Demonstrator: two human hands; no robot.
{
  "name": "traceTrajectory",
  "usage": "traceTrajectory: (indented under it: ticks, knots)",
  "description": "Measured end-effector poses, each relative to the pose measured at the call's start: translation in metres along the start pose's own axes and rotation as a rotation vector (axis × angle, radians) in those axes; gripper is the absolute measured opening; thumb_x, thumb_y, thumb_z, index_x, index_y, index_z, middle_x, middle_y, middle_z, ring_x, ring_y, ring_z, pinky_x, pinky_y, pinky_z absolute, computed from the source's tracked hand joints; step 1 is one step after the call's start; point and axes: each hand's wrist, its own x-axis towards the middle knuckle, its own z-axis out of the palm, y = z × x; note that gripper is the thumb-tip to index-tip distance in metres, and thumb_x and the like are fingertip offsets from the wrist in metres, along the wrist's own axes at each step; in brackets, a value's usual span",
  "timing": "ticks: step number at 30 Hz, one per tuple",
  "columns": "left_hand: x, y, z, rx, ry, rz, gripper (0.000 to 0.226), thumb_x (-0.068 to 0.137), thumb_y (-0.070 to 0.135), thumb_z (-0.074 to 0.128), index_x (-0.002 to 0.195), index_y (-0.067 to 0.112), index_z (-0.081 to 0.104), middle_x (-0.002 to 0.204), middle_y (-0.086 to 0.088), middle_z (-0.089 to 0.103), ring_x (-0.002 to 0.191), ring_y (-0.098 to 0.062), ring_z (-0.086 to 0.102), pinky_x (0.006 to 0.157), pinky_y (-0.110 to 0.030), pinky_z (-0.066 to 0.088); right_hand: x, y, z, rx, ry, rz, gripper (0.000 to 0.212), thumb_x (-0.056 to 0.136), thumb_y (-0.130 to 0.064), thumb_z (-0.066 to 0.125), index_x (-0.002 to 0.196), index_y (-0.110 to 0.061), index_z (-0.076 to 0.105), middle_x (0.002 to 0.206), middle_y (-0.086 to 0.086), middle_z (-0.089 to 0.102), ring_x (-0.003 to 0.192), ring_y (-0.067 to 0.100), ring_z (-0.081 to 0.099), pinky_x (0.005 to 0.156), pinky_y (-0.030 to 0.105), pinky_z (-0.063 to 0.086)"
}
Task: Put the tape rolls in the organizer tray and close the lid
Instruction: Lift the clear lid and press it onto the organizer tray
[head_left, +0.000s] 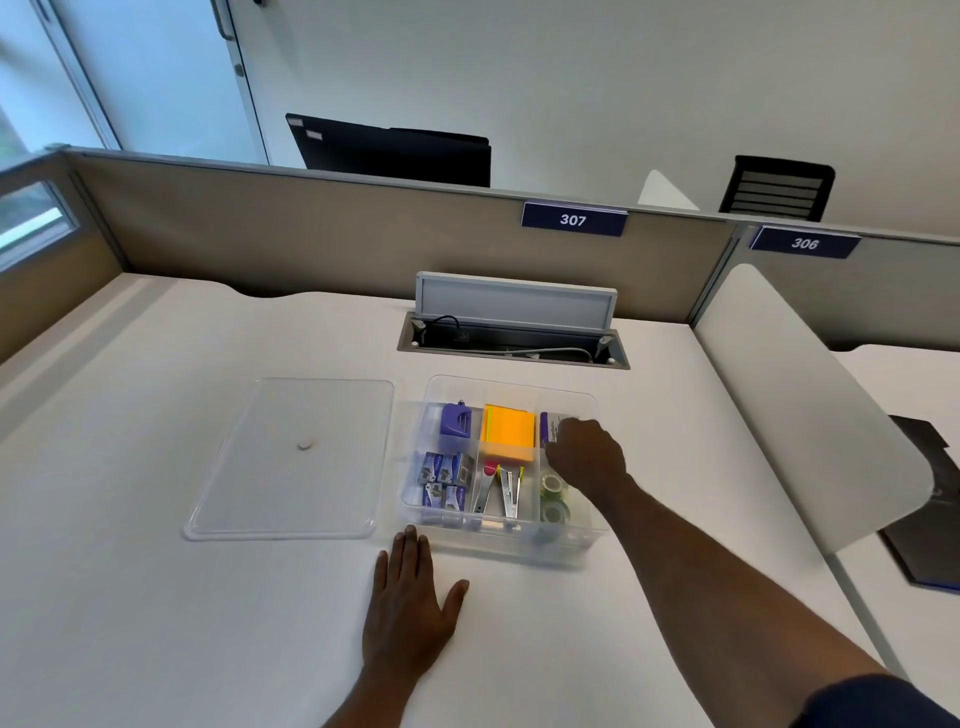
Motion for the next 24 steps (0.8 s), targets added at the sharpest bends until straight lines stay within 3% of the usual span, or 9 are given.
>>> traceTrajectory:
  ticks: [2,4,6,10,15,18,20,24]
  knots:
    - [-0.001,0.002,-0.005,-0.070,0.049,-0.049,0.087,0.086,0.069,0.016,0.145,0.007,0.031,0.157,-0.011,0.024,0.146,-0.025,0.019,0.120,-0.037,0.011,0.008,-0.005,-0.005,0.015,0.015,-0.063,0.029,0.087,-0.033,0.056,0.101,-0.008,0.063,0.103,0.014,0.069,0.095,0.033,0.066,0.077,0.036,0.051]
    - [-0.001,0.005,-0.014,-0.218,0.190,-0.221,0.072,0.089,0.059,0.035,0.137,0.006,0.044,0.152,-0.014,0.035,0.139,-0.032,0.034,0.114,-0.045,0.030,0.016,-0.012,-0.006,0.039,0.009,-0.147,0.031,0.088,-0.037,0.055,0.099,-0.009,0.063,0.102,0.012,0.068,0.097,0.031,0.063,0.076,0.035,0.049]
    - [0.005,0.008,-0.027,-0.372,0.329,-0.475,0.056,0.090,0.040,0.055,0.134,0.005,0.047,0.148,-0.018,0.040,0.133,-0.037,0.040,0.107,-0.051,0.039,0.022,-0.022,-0.006,0.066,-0.009,-0.227,0.037,0.088,-0.041,0.056,0.109,-0.011,0.062,0.111,0.011,0.065,0.105,0.029,0.059,0.085,0.038,0.049]
    - [0.025,0.004,-0.064,-0.650,0.453,-0.881,0.058,0.088,0.029,0.061,0.134,-0.002,0.043,0.144,-0.026,0.040,0.130,-0.042,0.039,0.105,-0.053,0.036,0.034,-0.057,0.000,0.101,-0.079,-0.359,0.049,0.090,-0.041,0.057,0.127,-0.010,0.053,0.130,0.012,0.055,0.120,0.030,0.050,0.099,0.040,0.044]
    - [0.047,-0.015,-0.089,-0.904,0.519,-1.198,0.059,0.086,0.031,0.058,0.128,-0.009,0.043,0.131,-0.031,0.046,0.119,-0.045,0.047,0.097,-0.049,0.041,0.042,-0.116,0.013,0.121,-0.146,-0.522,0.052,0.092,-0.041,0.054,0.133,-0.009,0.049,0.136,0.013,0.051,0.125,0.030,0.048,0.104,0.040,0.041]
    - [0.054,-0.031,-0.098,-1.023,0.470,-1.300,0.049,0.084,0.031,0.057,0.106,-0.012,0.055,0.114,-0.032,0.057,0.102,-0.045,0.055,0.082,-0.045,0.048,0.045,-0.152,0.024,0.113,-0.196,-0.529,0.050,0.094,-0.038,0.051,0.134,-0.009,0.047,0.136,0.015,0.050,0.127,0.032,0.046,0.106,0.040,0.039]
    - [0.056,-0.044,-0.103,-1.092,0.443,-1.293,0.045,0.085,0.031,0.056,0.098,-0.012,0.059,0.109,-0.031,0.061,0.100,-0.044,0.056,0.081,-0.043,0.049,0.048,-0.174,0.031,0.103,-0.226,-0.520,0.049,0.094,-0.035,0.051,0.135,-0.008,0.046,0.136,0.017,0.050,0.129,0.032,0.044,0.107,0.039,0.037]
    - [0.067,-0.077,-0.122,-1.093,0.392,-1.400,0.050,0.084,0.032,0.058,0.112,-0.009,0.052,0.119,-0.029,0.054,0.105,-0.042,0.054,0.084,-0.045,0.046,0.056,-0.210,0.047,0.096,-0.268,-0.424,0.044,0.093,-0.030,0.051,0.127,-0.002,0.051,0.132,0.021,0.054,0.126,0.034,0.048,0.103,0.037,0.042]
